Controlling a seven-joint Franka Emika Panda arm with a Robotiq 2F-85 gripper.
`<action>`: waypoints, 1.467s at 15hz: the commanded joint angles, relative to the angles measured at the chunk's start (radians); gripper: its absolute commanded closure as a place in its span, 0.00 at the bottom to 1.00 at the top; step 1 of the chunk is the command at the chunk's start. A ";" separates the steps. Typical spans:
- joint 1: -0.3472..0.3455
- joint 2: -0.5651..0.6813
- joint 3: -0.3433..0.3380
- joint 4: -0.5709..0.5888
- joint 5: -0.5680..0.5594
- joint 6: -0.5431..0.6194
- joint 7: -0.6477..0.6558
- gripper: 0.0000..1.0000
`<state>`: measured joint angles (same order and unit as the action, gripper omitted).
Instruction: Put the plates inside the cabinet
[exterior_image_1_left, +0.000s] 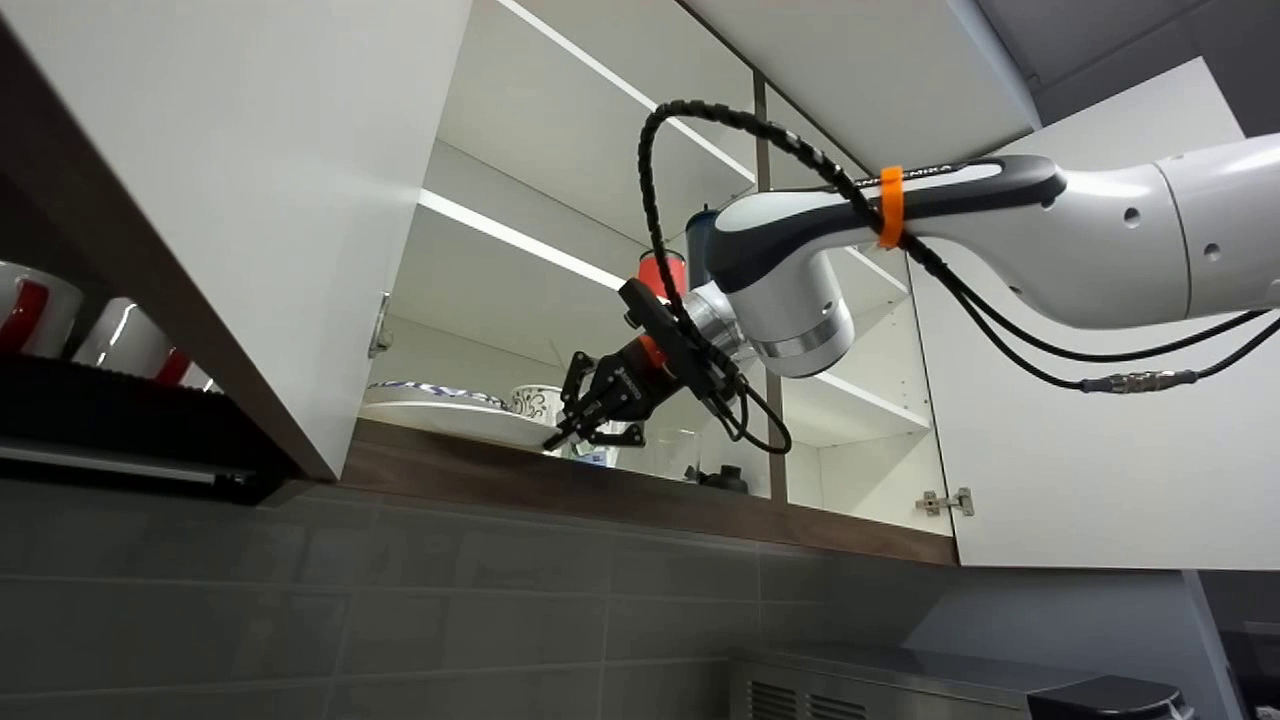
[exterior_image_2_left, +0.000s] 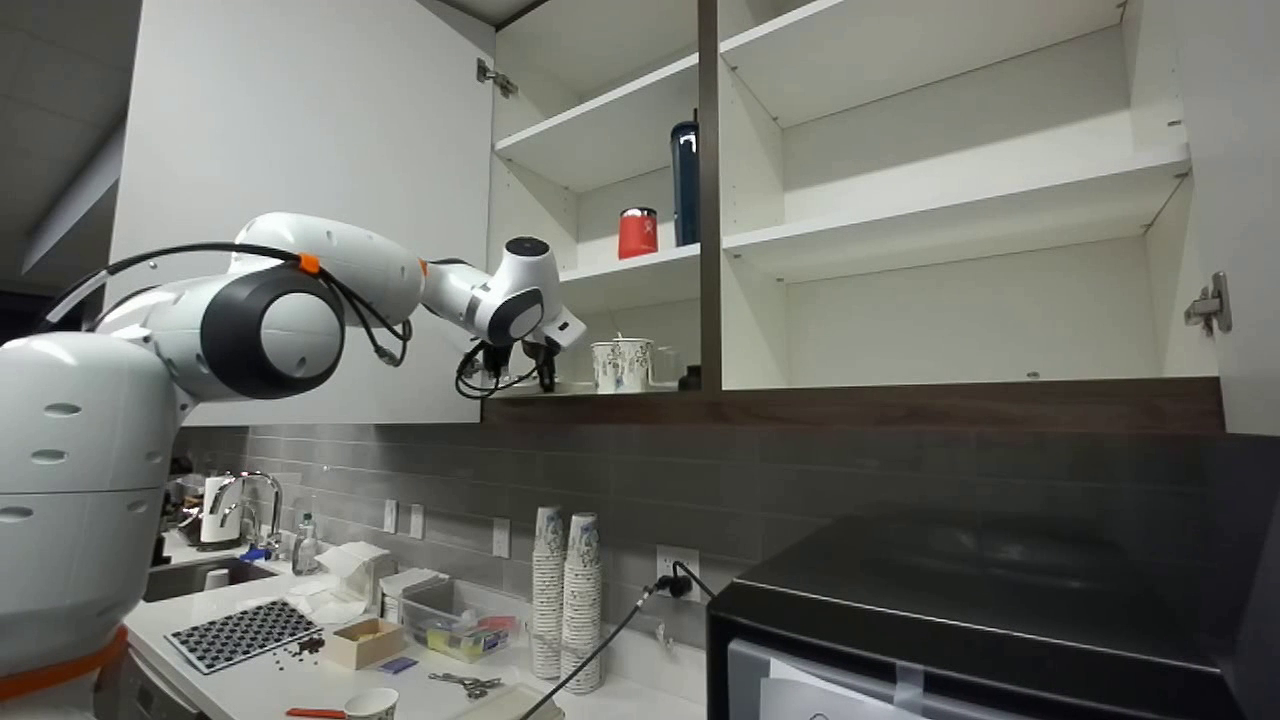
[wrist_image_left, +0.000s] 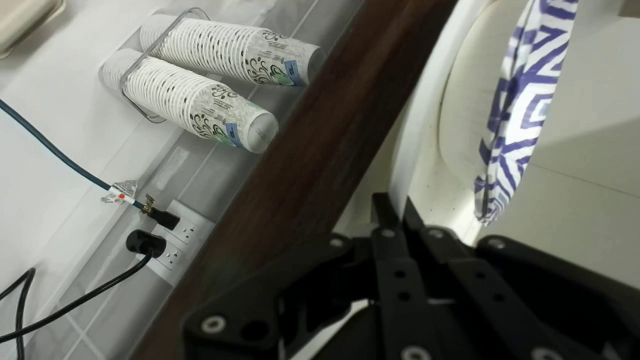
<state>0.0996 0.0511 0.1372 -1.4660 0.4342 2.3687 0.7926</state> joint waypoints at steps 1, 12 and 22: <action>0.020 0.027 -0.005 0.030 -0.055 0.026 0.066 0.99; 0.009 -0.048 -0.003 -0.033 -0.044 0.022 0.056 0.04; 0.010 -0.262 -0.026 -0.232 0.094 0.035 -0.144 0.00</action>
<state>0.1078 -0.1034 0.1251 -1.5776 0.4605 2.3740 0.7125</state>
